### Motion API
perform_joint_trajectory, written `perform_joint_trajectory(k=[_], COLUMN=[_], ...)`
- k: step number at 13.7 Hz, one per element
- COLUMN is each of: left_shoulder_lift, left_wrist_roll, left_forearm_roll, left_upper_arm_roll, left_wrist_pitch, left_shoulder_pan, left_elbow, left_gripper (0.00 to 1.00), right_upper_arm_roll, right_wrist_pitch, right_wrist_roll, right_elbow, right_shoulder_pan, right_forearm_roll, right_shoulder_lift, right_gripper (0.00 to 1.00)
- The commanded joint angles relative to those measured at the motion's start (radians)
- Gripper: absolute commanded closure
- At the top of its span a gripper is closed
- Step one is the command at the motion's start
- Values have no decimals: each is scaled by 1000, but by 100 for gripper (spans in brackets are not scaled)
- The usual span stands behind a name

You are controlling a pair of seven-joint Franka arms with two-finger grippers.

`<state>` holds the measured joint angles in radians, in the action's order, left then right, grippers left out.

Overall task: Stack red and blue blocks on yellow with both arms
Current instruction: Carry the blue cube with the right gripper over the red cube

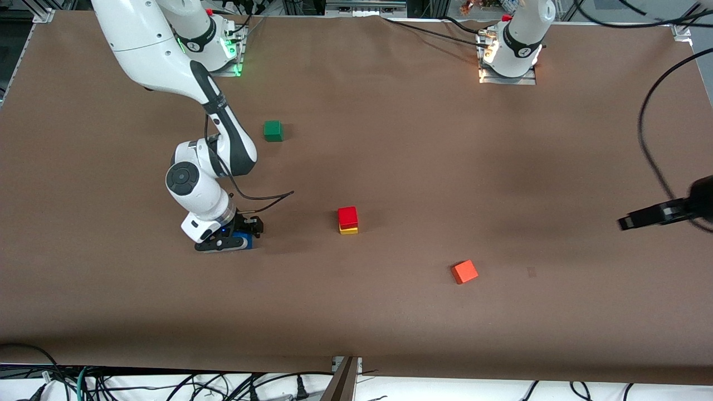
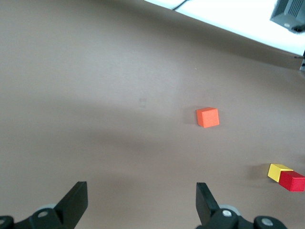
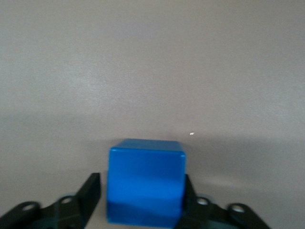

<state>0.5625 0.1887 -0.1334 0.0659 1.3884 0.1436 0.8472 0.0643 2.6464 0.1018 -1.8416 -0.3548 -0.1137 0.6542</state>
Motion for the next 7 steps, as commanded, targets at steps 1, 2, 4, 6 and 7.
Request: perform_joint_trajectory(k=[1,2,4,6,7], left_shoulder_lift=[-30,-30,-24,-6,-6], left_wrist_roll=[-17,-15,-14,-17,-17], left_forearm_roll=[-15,-8,-6,1,0], left_upper_arm_roll=[3,2,0,5,5], left_wrist_pitch=[-25,-40,-63,-62,-63], left_shoulder_pan=[11,10,-7,-15,-4], left_elbow=[29,30,33,36,36], left_gripper=[0,0,0,0,0], right_upper_arm_roll=[-1,-1,-1,-1,-1], right_wrist_pitch=[12,14,12,14,12], right_wrist_roll=[4,4,6,7,7], right_elbow=[10,12,15,16,19], right_shoulder_pan=[4,4,4,-3,-10], right_forearm_roll=[-11,-11,-12,-12,-14], right_shoulder_lift=[8,10,10,9,2], right_gripper=[61,69,75,77,77])
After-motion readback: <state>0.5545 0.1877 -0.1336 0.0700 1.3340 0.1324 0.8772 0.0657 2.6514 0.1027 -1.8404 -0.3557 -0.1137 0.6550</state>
